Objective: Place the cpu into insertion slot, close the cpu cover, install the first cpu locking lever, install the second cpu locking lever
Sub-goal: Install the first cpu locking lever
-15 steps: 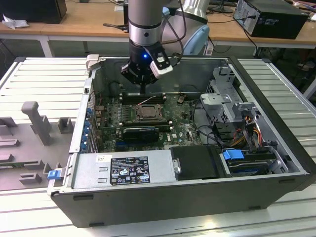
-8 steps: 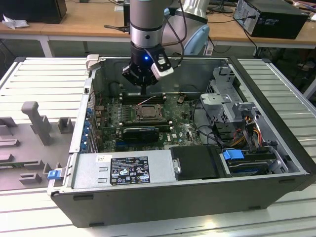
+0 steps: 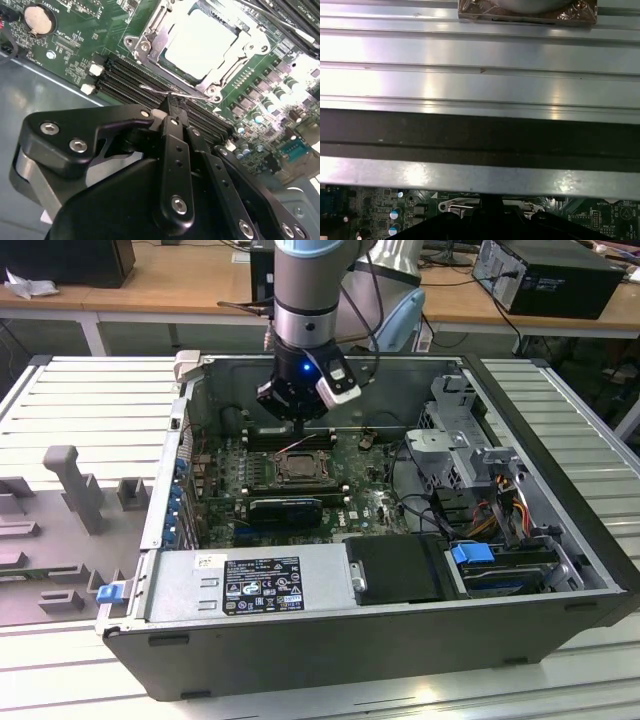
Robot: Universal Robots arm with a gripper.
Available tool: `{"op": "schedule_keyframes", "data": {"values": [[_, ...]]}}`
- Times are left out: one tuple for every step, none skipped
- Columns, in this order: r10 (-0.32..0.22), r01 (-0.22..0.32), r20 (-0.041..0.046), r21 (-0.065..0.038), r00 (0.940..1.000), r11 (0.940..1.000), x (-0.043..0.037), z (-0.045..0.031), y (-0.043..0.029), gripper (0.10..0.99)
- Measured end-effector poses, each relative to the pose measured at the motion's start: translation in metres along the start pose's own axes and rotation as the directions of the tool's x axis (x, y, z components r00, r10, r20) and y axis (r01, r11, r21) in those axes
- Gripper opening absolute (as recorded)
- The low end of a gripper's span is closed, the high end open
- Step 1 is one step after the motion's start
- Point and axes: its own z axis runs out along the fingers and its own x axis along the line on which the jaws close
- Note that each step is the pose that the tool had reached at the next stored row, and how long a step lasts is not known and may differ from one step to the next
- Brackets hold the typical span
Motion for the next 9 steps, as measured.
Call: {"op": "schedule_keyframes", "data": {"values": [[0.000,0.000,0.0000,0.000,1.0000,1.0000,-0.0020,0.0009,-0.0002,0.106],[0.000,0.000,-0.0001,0.000,1.0000,1.0000,-0.0054,0.0019,-0.0004,0.106],[-0.001,0.001,0.0000,0.000,1.0000,1.0000,-0.0069,0.0030,-0.0006,0.106],[-0.001,0.001,-0.0001,0.000,1.0000,1.0000,-0.0080,0.0039,-0.0007,0.106],[-0.001,0.001,-0.0002,0.000,1.0000,1.0000,-0.0091,0.0047,-0.0008,0.106],[-0.002,0.002,-0.0002,0.000,1.0000,1.0000,-0.0109,0.0062,-0.0010,0.106],[-0.003,0.003,-0.0003,0.000,1.0000,1.0000,-0.0126,0.0081,-0.0012,0.106],[-0.004,0.004,-0.0004,0.000,1.0000,1.0000,-0.0135,0.0098,-0.0014,0.106],[-0.005,0.005,-0.0005,0.000,1.0000,1.0000,-0.0141,0.0106,-0.0016,0.106]]}}
